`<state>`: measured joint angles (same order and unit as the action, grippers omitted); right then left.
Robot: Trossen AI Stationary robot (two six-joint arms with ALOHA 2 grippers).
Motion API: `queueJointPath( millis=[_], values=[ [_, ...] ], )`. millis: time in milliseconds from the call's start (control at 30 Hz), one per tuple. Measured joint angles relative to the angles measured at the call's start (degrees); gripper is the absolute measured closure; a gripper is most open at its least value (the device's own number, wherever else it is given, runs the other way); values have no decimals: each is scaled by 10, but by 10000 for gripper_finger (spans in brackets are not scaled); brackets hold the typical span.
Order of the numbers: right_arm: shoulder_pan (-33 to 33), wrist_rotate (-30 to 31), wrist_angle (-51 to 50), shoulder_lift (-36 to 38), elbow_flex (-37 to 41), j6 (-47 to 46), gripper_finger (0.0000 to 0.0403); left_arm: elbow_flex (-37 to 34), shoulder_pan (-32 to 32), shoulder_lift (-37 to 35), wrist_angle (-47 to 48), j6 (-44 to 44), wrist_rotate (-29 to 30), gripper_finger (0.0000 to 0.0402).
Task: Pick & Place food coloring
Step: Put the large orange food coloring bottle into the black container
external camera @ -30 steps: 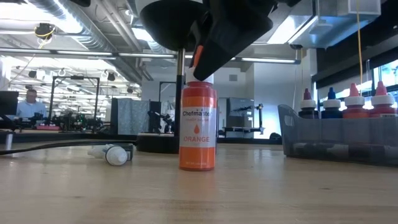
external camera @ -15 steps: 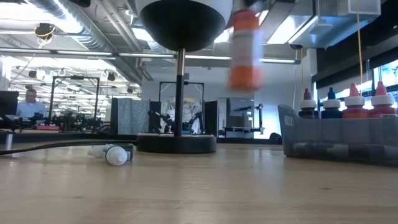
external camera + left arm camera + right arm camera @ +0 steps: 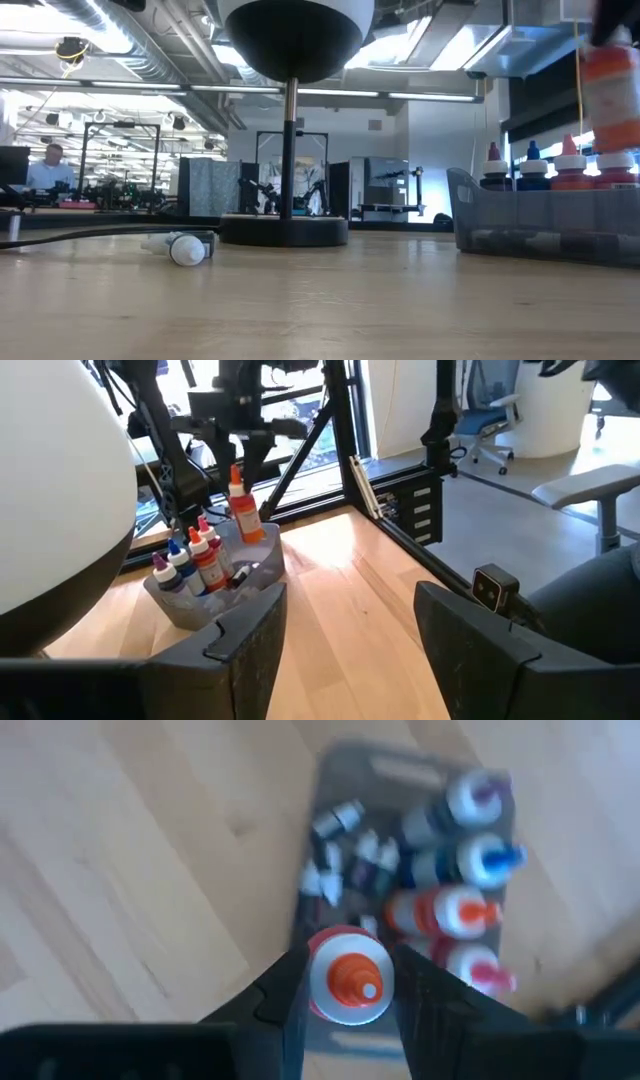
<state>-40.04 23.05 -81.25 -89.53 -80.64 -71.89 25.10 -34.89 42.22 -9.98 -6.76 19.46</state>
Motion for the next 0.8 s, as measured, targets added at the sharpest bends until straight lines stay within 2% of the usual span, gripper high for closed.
queueJointPath(
  millis=[200, 333, 667, 800],
  values=[
    [-43, -7, 5, 39, 106, -121, 284, 0, 0, 0, 0, 0, 0, 186],
    [-58, -7, 10, 51, 154, -160, 284, 0, 0, 0, 0, 0, 0, 183],
    [-68, -6, 47, 53, 237, -194, 282, 0, 0, 0, 0, 1, 2, 186],
    [-68, -7, 60, 53, 258, -194, 254, 0, 0, 0, 0, 1, 2, 183]
  ],
)
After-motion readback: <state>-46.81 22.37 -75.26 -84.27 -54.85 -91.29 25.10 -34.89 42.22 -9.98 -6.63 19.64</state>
